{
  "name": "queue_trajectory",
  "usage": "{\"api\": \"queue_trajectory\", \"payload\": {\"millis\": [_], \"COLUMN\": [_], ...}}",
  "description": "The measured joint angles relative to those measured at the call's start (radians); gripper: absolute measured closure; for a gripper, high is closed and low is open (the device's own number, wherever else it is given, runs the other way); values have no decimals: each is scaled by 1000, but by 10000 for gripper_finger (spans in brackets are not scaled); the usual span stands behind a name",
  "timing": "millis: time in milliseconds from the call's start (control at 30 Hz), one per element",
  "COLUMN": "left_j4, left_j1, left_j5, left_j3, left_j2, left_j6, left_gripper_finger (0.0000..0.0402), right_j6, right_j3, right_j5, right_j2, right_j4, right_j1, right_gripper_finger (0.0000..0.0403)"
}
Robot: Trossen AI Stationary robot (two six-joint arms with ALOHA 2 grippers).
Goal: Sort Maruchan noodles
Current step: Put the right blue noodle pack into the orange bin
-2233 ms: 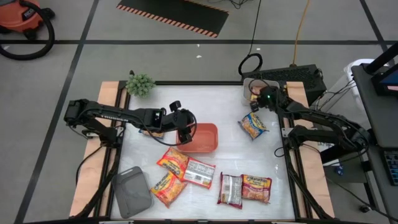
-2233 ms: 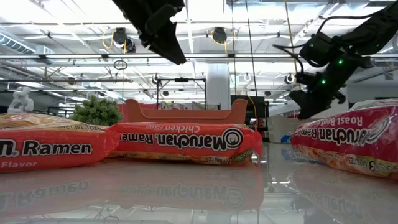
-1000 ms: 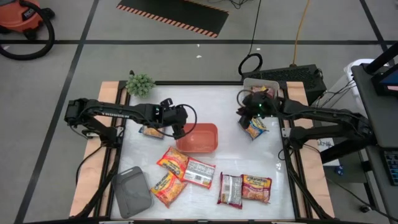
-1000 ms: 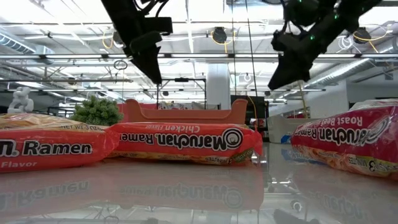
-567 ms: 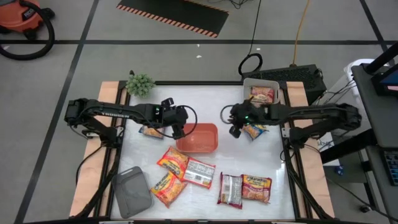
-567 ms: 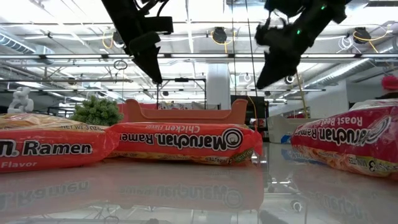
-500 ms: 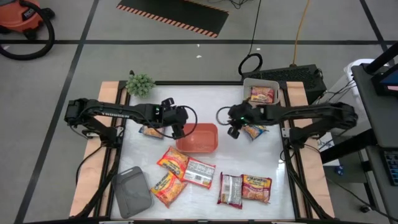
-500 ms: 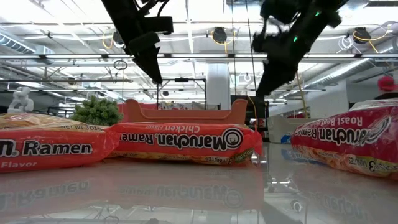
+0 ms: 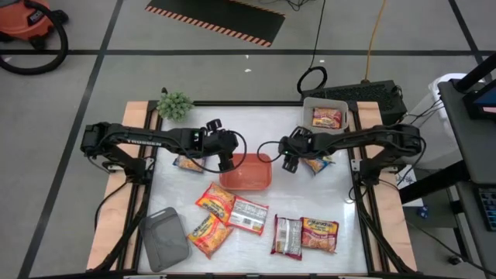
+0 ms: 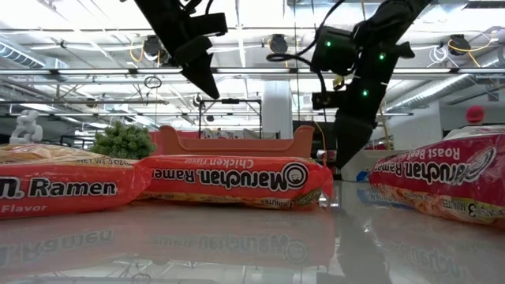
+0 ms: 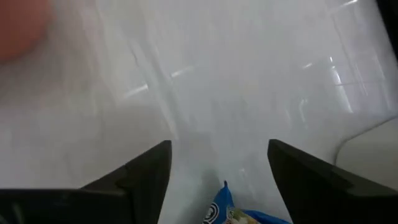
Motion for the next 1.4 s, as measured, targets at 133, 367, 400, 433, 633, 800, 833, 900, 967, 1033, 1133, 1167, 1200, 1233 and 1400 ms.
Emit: {"api": "queue_trajectory", "payload": {"millis": [133, 367, 400, 433, 633, 800, 833, 900, 967, 1033, 1133, 1167, 1200, 1233, 1400], "left_j4": [2, 2, 1, -1, -5, -6, -6, -6, -6, -6, -6, -6, -6, -6, -4], "left_j1": [0, -2, -4, -4, -17, -24, -24, -24, -24, -24, -24, -24, -24, -24, -24], "left_j5": [0, 1, 1, 1, 6, 7, 7, 8, 8, 7, 8, 7, 8, 8, 8], "left_j3": [0, 0, 0, 0, 0, 0, 0, 0, 0, 0, 0, 0, 0, 0, 0], "left_j2": [0, 0, 0, 0, 0, 0, 0, 0, 0, 0, 0, 0, 0, 0, 0], "left_j6": [-6, -42, -48, -53, -68, -66, -65, -64, -63, -59, -53, -53, -53, -53, -37], "left_gripper_finger": [206, 206, 206, 206, 206, 206, 206, 206, 206, 206, 206, 206, 206, 206, 206], "right_j6": [-3, -30, -33, -33, -73, -98, -104, -114, -124, -127, -136, -139, -145, -152, -165], "right_j3": [-1, -20, -24, -27, -37, -38, -38, -38, -38, -38, -39, -39, -39, -39, -18], "right_j5": [0, -12, -28, -37, -59, -62, -62, -62, -63, -65, -90, -91, -92, -92, -92], "right_j2": [15, 25, 26, 26, 26, 26, 26, 26, 26, 26, 26, 26, 26, 26, 26], "right_j4": [-44, -60, -64, -70, -81, -82, -85, -90, -92, -94, -95, -95, -95, -94, -87], "right_j1": [-26, -68, -73, -75, -96, -116, -118, -119, -119, -118, -119, -119, -119, -118, -105], "right_gripper_finger": [141, 160, 163, 166, 190, 235, 248, 275, 303, 330, 371, 383, 393, 397, 399]}}
